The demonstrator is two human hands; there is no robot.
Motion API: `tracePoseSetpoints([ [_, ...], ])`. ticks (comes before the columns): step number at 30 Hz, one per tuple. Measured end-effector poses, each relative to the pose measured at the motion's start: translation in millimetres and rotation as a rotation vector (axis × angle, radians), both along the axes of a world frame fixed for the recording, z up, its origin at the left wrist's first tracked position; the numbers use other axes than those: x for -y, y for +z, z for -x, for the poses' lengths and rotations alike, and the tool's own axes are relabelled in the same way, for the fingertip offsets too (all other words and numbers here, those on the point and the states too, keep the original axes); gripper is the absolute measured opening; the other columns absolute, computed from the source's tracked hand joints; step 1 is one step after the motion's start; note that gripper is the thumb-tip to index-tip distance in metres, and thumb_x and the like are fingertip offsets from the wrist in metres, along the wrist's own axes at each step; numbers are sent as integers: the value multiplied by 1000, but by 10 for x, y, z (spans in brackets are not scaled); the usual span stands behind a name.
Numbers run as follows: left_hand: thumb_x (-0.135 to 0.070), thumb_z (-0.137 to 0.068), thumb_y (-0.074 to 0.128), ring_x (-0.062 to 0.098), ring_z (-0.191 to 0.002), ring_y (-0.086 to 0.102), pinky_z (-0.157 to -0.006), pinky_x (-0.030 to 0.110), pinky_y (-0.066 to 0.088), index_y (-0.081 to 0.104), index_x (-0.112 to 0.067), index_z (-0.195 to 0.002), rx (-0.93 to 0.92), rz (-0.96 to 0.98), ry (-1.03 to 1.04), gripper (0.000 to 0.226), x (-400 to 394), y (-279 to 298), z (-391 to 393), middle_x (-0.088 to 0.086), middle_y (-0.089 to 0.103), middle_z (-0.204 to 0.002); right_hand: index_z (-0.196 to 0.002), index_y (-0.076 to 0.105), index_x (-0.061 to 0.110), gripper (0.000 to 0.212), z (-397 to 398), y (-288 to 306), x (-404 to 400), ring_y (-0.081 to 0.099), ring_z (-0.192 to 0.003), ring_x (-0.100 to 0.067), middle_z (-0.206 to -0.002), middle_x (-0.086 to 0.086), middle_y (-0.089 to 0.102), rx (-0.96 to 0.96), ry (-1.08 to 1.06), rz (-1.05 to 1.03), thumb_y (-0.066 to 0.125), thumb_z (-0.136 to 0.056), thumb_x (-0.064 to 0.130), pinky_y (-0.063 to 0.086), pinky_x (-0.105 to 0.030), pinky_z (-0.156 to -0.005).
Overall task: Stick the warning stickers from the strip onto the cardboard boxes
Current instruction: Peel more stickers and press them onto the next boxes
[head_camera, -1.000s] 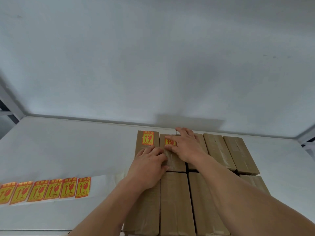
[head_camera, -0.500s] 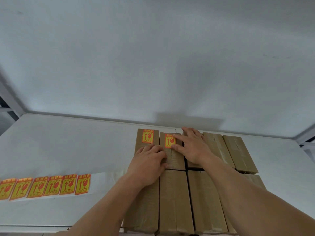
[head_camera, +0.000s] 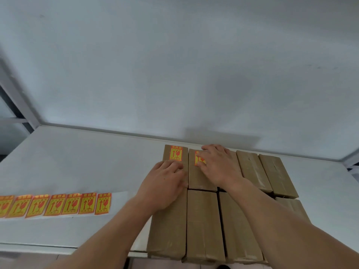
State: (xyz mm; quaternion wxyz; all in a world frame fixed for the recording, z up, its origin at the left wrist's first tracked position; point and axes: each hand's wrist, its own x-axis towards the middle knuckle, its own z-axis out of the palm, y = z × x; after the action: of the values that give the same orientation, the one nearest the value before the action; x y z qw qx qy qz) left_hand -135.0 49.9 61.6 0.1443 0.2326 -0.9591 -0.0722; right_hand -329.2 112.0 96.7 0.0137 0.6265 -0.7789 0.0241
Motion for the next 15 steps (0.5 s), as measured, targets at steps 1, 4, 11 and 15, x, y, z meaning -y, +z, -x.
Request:
tracePoseSetpoints([
  [1,-43,-95,39,17,-115,54,-102,37,39,65,-25,-107,6,27,17,34,44,8,-102,-6,61,-119,-131,55,28,36,-94,14,22,36,-132,-18,-142,5,46,-20,53,22,42,-99,39,25,-38,-110],
  [4,-43,-90,32,18,-96,63,-86,36,50,69,-24,-94,38,88,97,41,180,22,-476,-6,67,-100,-120,63,24,32,-452,19,111,46,-124,-21,-133,1,54,-63,214,54,41,-99,33,32,-39,-106],
  [11,-36,-87,57,23,-85,65,-73,35,52,70,-20,-86,134,149,278,21,416,-76,-1367,-2,68,-90,-114,64,16,26,-1303,-108,378,55,-110,-29,-118,-6,63,-137,421,51,46,-98,24,42,-41,-92],
  [15,-35,-86,65,23,-83,64,-70,35,51,70,-20,-88,215,106,383,16,496,-189,-1757,-2,68,-88,-115,61,14,27,-1707,-182,505,54,-104,-28,-116,-7,61,-103,490,1,41,-100,23,44,-39,-86],
])
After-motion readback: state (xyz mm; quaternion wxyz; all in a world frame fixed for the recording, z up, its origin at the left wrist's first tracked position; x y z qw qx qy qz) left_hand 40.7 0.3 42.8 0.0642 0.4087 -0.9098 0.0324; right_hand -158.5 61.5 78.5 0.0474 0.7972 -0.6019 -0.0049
